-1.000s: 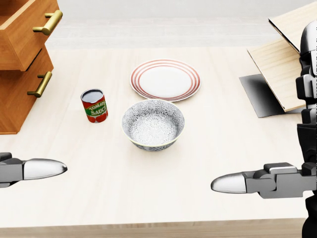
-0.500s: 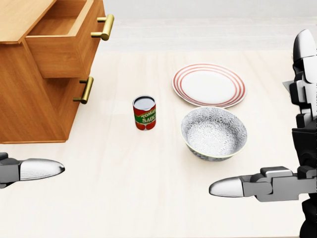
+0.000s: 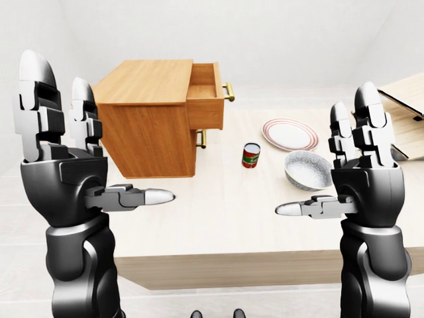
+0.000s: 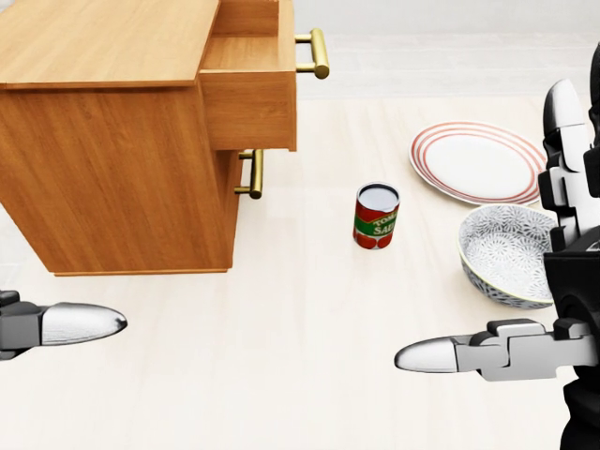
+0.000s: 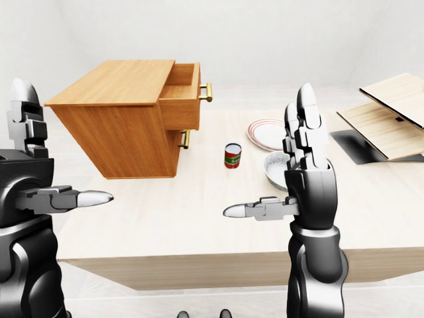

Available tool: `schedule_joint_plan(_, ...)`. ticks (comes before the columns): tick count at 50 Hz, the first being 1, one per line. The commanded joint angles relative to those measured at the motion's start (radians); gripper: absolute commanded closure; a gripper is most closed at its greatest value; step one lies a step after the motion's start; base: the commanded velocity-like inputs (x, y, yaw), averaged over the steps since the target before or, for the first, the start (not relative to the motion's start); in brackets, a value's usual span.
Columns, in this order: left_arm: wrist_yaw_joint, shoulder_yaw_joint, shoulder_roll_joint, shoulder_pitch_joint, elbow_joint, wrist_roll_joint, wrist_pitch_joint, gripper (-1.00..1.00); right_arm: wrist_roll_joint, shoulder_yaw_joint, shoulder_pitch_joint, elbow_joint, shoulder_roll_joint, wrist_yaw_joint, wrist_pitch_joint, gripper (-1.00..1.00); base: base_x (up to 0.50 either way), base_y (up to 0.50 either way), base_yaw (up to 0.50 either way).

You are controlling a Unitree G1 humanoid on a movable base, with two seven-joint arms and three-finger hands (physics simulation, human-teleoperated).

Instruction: Close the top drawer of the cabinet.

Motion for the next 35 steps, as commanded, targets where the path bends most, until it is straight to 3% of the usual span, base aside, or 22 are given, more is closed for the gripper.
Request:
schedule_joint_plan(1,-0.008,-0.023,0.001,0.002,-0.005,0.006,0.000,-1.00,0.002,-0.004,0.005,0.000,0.002,-0.003,0.000,-1.00,0.02,0.50,0.00)
schedule_joint_plan(8,-0.001,0.003,-0.001,-0.004,-0.010,0.002,0.000,-1.00,0.001,-0.011,0.023,0.033,0.004,0.000,0.000,-1.00,0.03,0.48,0.00)
schedule_joint_plan(19,0.002,-0.008,0.003,-0.010,-0.014,0.010,0.000,-1.00,0.005,-0.013,0.018,0.022,0.005,-0.001,0.000,-1.00,0.10,0.33,0.00)
schedule_joint_plan(35,-0.005,-0.018,-0.003,-0.006,-0.019,0.017,0.000,-1.00,0.019,-0.013,0.025,0.032,0.006,-0.003,0.000,-1.00,0.21,-0.03,0.00)
